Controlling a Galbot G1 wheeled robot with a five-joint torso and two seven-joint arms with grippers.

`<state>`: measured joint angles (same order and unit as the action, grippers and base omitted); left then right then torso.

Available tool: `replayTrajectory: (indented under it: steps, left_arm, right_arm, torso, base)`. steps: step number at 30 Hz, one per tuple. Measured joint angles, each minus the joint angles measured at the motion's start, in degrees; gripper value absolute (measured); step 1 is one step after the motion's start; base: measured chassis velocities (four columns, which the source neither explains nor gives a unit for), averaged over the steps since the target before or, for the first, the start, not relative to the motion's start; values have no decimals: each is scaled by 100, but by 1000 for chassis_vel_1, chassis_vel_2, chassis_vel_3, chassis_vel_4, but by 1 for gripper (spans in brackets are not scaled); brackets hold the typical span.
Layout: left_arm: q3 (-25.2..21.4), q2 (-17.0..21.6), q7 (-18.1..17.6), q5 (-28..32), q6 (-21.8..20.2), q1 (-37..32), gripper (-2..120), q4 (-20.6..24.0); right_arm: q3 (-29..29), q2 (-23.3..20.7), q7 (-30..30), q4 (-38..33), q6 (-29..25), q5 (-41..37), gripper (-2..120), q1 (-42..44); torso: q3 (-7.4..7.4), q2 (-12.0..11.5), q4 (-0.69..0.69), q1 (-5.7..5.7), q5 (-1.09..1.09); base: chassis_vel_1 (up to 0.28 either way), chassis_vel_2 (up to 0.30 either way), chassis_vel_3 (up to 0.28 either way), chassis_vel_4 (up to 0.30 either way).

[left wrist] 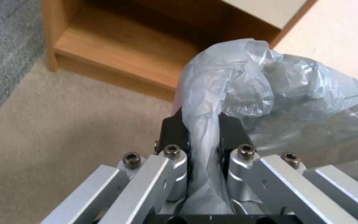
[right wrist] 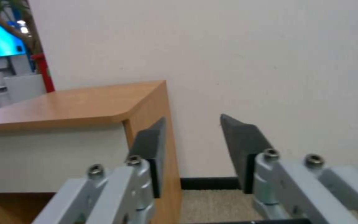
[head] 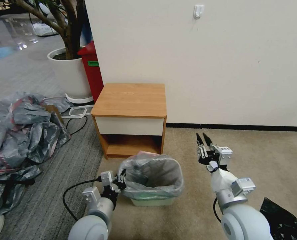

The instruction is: Pick up the garbage bag from the table and place it over the trash can.

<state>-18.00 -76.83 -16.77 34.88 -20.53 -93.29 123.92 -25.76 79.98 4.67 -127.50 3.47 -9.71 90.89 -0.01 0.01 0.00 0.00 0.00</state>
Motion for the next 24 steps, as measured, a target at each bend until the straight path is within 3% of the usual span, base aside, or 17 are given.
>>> replayTrajectory:
  steps: [1,16,22,24]
  left_arm:
    - [77,-61,3,-186,75,-86,9,0]
    - [342,-218,46,-510,291,-233,9,-335]
    - [316,-189,178,-574,267,-219,9,-386]
    - [298,-186,194,-585,259,-218,15,-389]
  right_arm:
    - [30,23,103,58,-102,2,45,87]
    - [-22,-36,310,211,-379,-60,98,349]
    - [-49,-44,317,232,-368,-75,100,361]
    - [-61,-45,317,235,-359,-106,100,360]
  torso:
    - [0,0,0,0,0]
    - [0,0,0,0,0]
    - [0,-1,0,0,1]
    - [0,-1,0,0,0]
  base:
    - [0,0,0,0]
    - [0,0,0,0]
    - [0,0,0,0]
    - [0,0,0,0]
